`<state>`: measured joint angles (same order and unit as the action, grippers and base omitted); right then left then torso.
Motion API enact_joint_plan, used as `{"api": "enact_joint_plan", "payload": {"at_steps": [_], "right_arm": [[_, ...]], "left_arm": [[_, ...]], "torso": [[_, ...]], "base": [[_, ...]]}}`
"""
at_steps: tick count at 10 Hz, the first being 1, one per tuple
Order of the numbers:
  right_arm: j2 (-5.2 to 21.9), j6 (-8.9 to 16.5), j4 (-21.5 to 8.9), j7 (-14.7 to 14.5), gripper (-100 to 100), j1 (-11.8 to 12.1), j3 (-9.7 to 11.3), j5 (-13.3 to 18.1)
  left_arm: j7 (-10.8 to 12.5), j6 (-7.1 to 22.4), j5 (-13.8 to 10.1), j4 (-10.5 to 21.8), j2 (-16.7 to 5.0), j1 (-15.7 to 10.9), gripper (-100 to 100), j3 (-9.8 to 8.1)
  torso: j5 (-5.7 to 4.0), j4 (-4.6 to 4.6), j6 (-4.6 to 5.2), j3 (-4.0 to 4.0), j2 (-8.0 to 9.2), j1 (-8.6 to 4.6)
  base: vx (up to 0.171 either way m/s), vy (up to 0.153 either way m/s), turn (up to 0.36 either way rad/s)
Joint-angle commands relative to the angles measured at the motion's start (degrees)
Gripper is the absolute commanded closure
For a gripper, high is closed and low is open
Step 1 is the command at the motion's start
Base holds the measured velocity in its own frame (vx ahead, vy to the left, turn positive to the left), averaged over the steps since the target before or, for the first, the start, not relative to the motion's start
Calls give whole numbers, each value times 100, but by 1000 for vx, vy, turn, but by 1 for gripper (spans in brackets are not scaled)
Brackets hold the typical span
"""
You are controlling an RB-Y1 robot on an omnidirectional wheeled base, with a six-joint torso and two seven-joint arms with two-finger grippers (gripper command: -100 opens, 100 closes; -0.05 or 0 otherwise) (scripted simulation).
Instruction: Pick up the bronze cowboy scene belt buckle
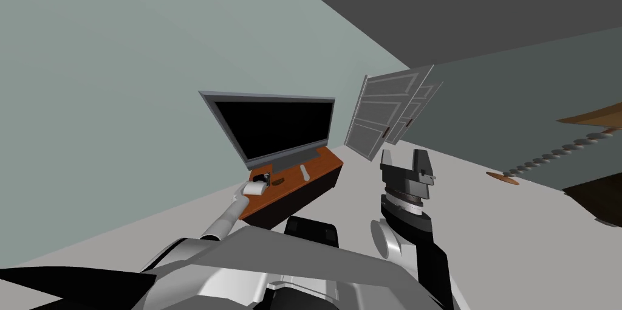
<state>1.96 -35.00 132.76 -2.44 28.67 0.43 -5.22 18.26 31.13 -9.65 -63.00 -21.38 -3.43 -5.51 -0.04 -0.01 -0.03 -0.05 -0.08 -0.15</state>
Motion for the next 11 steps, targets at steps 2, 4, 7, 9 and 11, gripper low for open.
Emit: {"api": "enact_joint_plan", "payload": {"at_steps": [2,4,7,9,11], "right_arm": [[0,0,0,0,0,1,0,0],[0,0,0,0,0,0,0,0],[0,0,0,0,0,0,0,0],[0,0,0,0,0,0,0,0],[0,0,0,0,0,0,0,0]], "left_arm": [[40,295,-48,177,-57,-74,-100,-16],[113,601,-95,491,-129,-243,-100,-49],[183,897,-141,792,-202,-407,-100,-79],[249,1182,-185,1079,-275,-564,-100,-108],[312,1455,-228,1352,-346,-714,-100,-135]], "torso": [[0,-1,-4,0,1,1],[1,1,-1,2,3,5],[1,0,-1,1,2,4],[0,0,-2,0,0,2],[0,-1,-2,-3,-5,-1]], "base": [[19,-26,-22],[21,-24,-92],[20,-22,-57],[31,-33,-74],[40,-36,-70]]}}
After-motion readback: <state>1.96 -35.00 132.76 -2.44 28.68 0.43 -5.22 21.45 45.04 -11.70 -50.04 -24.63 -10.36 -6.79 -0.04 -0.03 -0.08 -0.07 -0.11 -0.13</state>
